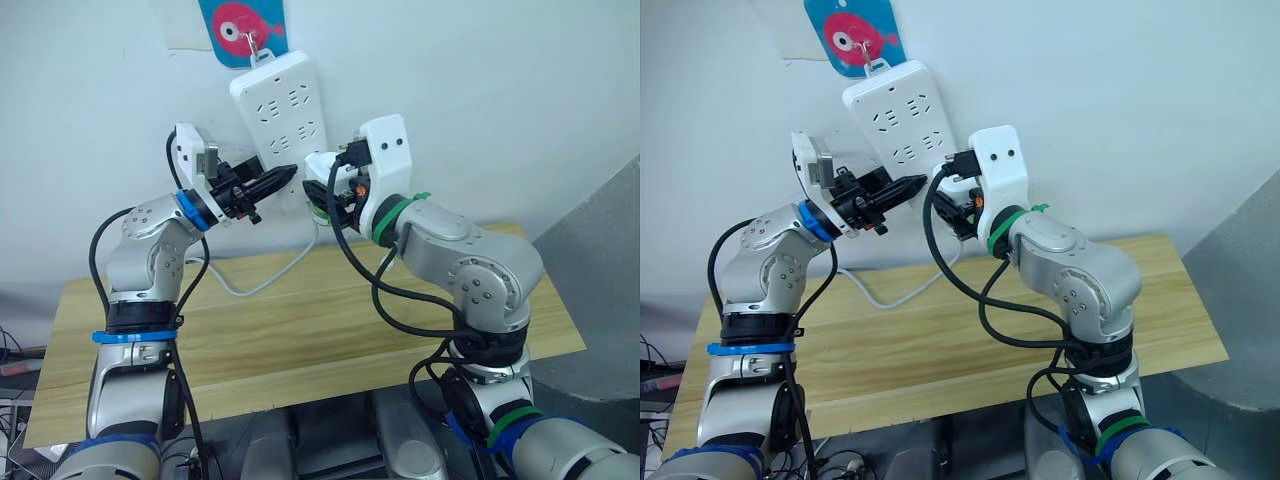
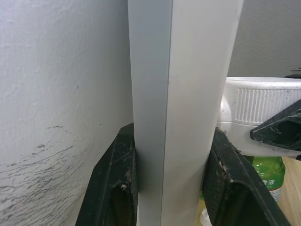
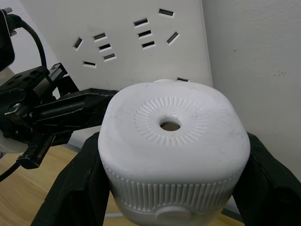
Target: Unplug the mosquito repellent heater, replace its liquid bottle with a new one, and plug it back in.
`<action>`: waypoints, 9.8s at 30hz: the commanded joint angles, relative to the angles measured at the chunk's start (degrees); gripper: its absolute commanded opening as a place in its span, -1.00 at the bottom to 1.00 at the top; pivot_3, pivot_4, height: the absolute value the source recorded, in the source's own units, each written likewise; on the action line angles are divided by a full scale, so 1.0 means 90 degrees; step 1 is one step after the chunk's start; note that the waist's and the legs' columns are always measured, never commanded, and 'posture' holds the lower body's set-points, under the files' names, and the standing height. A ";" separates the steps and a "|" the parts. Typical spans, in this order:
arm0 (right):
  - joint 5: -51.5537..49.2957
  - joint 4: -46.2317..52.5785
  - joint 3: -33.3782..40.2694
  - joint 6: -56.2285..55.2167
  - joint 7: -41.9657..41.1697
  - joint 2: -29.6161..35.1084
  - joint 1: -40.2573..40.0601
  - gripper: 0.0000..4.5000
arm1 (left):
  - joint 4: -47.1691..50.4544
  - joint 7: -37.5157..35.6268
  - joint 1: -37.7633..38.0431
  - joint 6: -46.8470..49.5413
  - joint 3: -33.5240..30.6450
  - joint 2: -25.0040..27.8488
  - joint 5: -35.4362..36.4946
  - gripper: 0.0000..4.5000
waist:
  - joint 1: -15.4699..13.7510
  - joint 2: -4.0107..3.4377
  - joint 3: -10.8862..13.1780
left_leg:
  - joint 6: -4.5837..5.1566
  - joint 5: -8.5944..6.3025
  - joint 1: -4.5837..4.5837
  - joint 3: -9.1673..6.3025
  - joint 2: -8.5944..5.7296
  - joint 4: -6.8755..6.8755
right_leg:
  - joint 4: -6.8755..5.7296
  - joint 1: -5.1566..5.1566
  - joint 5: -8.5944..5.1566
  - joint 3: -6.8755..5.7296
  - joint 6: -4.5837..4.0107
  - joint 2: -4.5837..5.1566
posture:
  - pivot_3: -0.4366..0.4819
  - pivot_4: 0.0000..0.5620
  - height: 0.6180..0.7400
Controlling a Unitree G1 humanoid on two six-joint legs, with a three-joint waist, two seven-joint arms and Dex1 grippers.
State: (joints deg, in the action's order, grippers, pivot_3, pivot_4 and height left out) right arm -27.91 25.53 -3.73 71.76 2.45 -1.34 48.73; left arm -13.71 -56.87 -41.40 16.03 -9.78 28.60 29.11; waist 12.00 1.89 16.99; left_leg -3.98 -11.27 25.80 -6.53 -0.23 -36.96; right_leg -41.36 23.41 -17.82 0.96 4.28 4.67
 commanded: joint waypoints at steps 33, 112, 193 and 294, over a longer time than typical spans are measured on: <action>0.0498 -0.0429 -0.0237 -0.0627 -0.0846 -0.0171 0.0509 0.98 | 0.0386 -0.0155 -0.0051 0.0031 -0.0037 -0.0141 0.0109 -0.42 | 0.0008 0.0000 0.0000 | 0.0014 0.0013 -0.0017 0.0007 0.0010 0.0026 | 0.0009 0.0002 0.0012 0.0009 -0.0018 -0.0011 | -0.55 -0.16 0.84; -0.0350 0.1139 -0.0868 -0.2309 -0.2836 0.2465 -0.2542 1.00 | 0.4847 0.1347 0.4540 0.0647 -0.1386 0.0989 0.1334 0.98 | -0.0511 0.0001 -0.0206 | 0.0014 0.0013 -0.0025 0.0010 0.0011 0.0030 | 0.0029 -0.0018 0.0014 0.0006 -0.0015 -0.0008 | -0.38 -0.38 0.84; 0.1964 -0.0234 -0.1459 -0.3761 -0.1968 0.0945 -0.2079 -0.99 | 0.5184 0.1231 0.5117 0.0497 -0.1503 0.1220 0.1596 1.00 | -0.0620 -0.0004 -0.0377 | 0.0014 0.0012 -0.0151 0.0017 0.0016 0.0106 | 0.0066 -0.0122 0.0010 0.0010 -0.0022 -0.0010 | -0.32 -0.39 0.84; 0.1399 0.0949 -0.0884 -0.3451 -0.3394 0.2197 -0.3236 -0.99 | 0.5151 0.1820 0.5495 0.0868 -0.1281 0.1061 0.1227 1.00 | -0.0662 -0.0006 -0.0376 | 0.0008 0.0014 -0.0158 0.0028 0.0097 0.0178 | 0.0157 -0.0124 0.0032 0.0007 -0.0067 -0.0084 | -0.35 -0.40 0.84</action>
State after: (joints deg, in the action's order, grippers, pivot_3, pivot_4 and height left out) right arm -13.93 31.05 -13.43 40.81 -26.95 17.75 19.81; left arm 31.33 -41.67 7.38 23.75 -21.43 38.40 41.22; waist 6.05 1.83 13.61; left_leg -3.90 -11.14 24.38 -6.28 0.65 -35.35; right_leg -39.94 22.29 -17.53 1.01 3.67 3.91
